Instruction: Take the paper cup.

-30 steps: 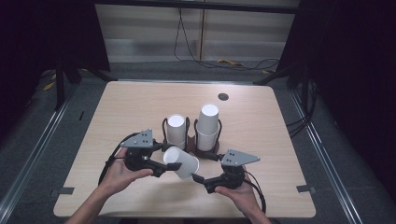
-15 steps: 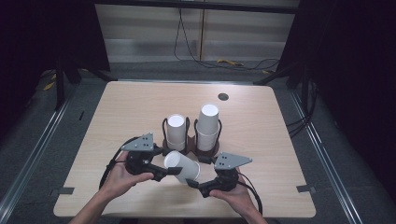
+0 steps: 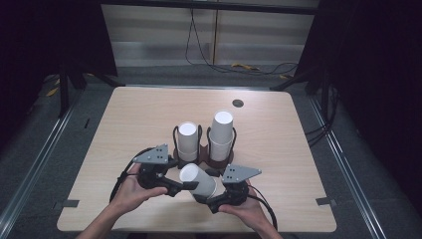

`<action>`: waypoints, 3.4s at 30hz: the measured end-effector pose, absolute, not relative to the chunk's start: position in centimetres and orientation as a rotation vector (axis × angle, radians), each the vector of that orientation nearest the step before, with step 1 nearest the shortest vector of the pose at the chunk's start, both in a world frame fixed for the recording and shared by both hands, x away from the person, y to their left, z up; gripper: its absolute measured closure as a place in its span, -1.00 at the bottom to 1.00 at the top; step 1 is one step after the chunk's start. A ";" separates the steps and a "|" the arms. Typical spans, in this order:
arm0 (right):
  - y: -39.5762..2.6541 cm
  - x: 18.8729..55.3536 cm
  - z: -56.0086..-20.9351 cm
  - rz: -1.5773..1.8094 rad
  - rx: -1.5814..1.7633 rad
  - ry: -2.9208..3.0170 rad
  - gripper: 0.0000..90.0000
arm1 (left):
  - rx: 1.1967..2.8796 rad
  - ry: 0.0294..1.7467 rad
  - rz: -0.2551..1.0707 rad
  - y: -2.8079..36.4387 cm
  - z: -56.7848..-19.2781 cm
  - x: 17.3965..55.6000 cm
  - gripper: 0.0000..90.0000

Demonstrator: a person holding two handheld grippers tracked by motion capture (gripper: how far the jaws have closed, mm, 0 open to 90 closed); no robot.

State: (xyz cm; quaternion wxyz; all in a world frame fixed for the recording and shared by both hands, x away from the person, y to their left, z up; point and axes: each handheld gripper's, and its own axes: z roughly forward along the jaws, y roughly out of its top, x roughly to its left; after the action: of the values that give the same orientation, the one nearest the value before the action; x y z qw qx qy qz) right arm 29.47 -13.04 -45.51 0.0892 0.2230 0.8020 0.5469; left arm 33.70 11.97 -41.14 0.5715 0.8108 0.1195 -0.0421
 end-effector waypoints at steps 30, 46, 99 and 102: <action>-13.3 29.4 -45.2 1.571 0.647 2.431 -0.46 | 1.934 0.260 -0.080 12.3 -40.8 33.7 -0.41; -14.5 30.2 -43.4 1.483 0.684 2.506 -0.45 | 1.959 0.199 -0.019 13.1 -40.5 34.4 -0.49; -11.8 31.0 -43.8 0.912 0.522 2.860 -0.42 | 2.221 0.185 -0.089 11.8 -42.5 34.5 -0.53; -11.5 31.1 -43.6 0.867 0.512 2.881 -0.41 | 2.236 0.182 -0.082 11.7 -42.6 34.5 -0.58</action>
State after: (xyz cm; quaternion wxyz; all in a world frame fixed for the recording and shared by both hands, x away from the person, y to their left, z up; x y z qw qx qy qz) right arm 31.10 -11.49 -43.59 0.0448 0.1674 0.9431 0.2837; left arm 34.49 11.70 -42.56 0.4337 0.8975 0.0732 -0.0328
